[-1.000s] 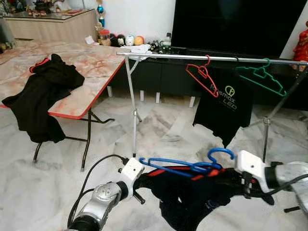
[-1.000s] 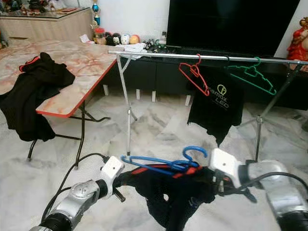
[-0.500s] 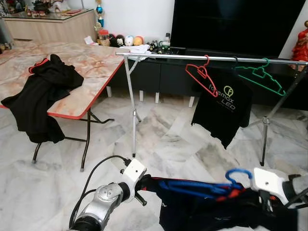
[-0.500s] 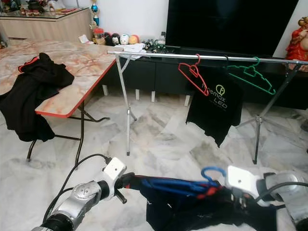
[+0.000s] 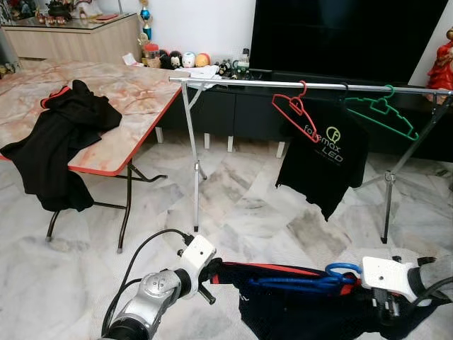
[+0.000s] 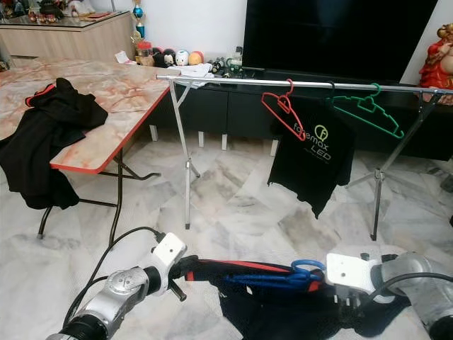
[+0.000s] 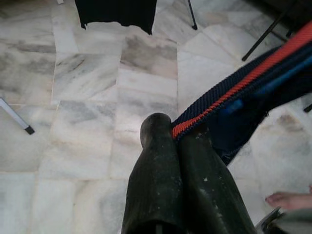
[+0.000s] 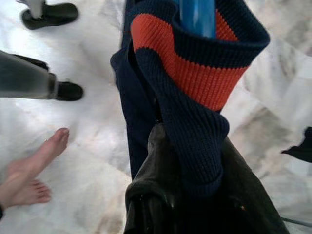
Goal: Hang hanger
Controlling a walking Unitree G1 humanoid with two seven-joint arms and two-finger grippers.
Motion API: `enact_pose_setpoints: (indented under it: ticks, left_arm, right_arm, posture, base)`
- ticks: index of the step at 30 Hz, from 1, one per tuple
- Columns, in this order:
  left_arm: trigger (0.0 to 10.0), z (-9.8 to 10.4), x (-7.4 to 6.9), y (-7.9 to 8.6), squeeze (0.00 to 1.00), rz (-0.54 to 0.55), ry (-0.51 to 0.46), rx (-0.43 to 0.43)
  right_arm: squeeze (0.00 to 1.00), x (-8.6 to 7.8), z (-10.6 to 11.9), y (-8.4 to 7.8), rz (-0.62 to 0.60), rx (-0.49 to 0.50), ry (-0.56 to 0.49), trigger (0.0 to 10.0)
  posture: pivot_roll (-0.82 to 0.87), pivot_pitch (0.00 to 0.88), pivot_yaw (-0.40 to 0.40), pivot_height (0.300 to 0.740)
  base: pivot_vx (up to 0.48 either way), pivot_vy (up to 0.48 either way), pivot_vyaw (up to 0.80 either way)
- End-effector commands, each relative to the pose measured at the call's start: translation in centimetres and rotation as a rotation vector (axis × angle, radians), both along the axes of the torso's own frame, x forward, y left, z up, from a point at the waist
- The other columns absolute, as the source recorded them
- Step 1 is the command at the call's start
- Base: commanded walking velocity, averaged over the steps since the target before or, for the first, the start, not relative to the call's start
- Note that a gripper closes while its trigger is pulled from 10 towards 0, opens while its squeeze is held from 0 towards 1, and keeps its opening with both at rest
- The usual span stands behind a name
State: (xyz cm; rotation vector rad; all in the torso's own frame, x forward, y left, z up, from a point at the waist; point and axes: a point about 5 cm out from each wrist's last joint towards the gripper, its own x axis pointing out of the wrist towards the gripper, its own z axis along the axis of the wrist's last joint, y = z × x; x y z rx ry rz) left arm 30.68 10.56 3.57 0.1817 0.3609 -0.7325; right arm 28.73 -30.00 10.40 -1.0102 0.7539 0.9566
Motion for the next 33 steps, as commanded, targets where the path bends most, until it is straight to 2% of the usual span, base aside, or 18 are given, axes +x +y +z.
enact_pose_setpoints:
  ticks: [1, 4, 8, 12, 16, 19, 22, 25, 27, 30, 33]
  left_arm:
    - [0.0, -0.2, 0.1, 1.6, 0.0, 0.029, 0.012, 0.042]
    - [0.0, -0.1, 0.1, 1.5, 0.0, 0.014, 0.016, 0.038]
    - [0.0, 0.1, 0.0, 1.1, 0.0, -0.013, 0.014, 0.025]
    - [0.0, 0.9, 0.3, 0.9, 0.0, -0.021, -0.006, -0.002]
    - [0.0, 2.5, 0.8, 0.2, 0.0, -0.07, -0.036, -0.068]
    - [0.0, 2.8, 0.9, 0.0, 0.0, -0.082, -0.043, -0.079]
    - [0.0, 4.2, 0.7, -0.8, 0.0, -0.167, -0.051, -0.127]
    - [0.0, 5.0, 0.2, -1.3, 0.0, -0.243, -0.048, -0.151]
    - [0.0, 5.2, 0.0, -1.4, 0.0, -0.272, -0.042, -0.151]
    - [0.0, 5.4, -0.3, -1.5, 0.0, -0.298, -0.038, -0.155]
    - [0.0, 6.2, -0.8, -2.1, 0.0, -0.354, -0.041, -0.166]
  right_arm:
    - [0.0, 0.5, 0.4, -1.5, -0.092, -0.087, -0.061, 0.0]
    - [0.0, 0.8, -0.2, -1.1, -0.133, -0.078, -0.077, 0.0]
    - [0.0, 0.6, -1.5, 0.2, -0.134, -0.042, -0.051, 0.0]
    - [0.0, 0.1, -3.0, 1.2, -0.119, -0.039, -0.003, 0.0]
    - [0.0, -0.9, -5.3, 2.3, -0.107, -0.048, 0.072, 0.0]
    - [0.0, -1.1, -5.7, 2.5, -0.105, -0.054, 0.076, 0.0]
    - [0.0, -0.8, -6.8, 3.4, -0.178, -0.046, 0.024, 0.0]
    - [0.0, 0.8, -6.5, 3.5, -0.343, -0.035, -0.131, 0.0]
    - [0.0, 1.4, -6.3, 3.5, -0.414, -0.023, -0.188, 0.0]
    - [0.0, 1.7, -6.2, 3.8, -0.439, -0.011, -0.211, 0.0]
    - [0.0, 2.3, -6.0, 4.9, -0.481, 0.072, -0.247, 0.0]
  posture:
    - [-0.06, 0.018, -0.01, 0.74]
    - [-0.05, 0.019, -0.008, 0.74]
    - [-0.05, 0.018, -0.009, 0.74]
    - [-0.05, 0.017, -0.01, 0.74]
    - [-0.04, 0.013, -0.014, 0.74]
    - [-0.03, 0.012, -0.014, 0.74]
    - [-0.03, 0.007, -0.014, 0.74]
    - [-0.03, 0.003, -0.013, 0.74]
    - [-0.02, 0.002, -0.012, 0.74]
    - [-0.02, 0.0, -0.01, 0.74]
    - [-0.02, 0.0, -0.009, 0.74]
  base:
    - [0.0, 0.0, 0.0]
    - [0.0, 0.0, 0.0]
    - [0.0, 0.0, 0.0]
    - [0.0, 0.0, 0.0]
    - [0.0, 0.0, 0.0]
    - [0.0, 0.0, 0.0]
    - [0.0, 0.0, 0.0]
    - [0.0, 0.0, 0.0]
    - [0.0, 0.0, 0.0]
    - [0.0, 0.0, 0.0]
    - [0.0, 0.0, 0.0]
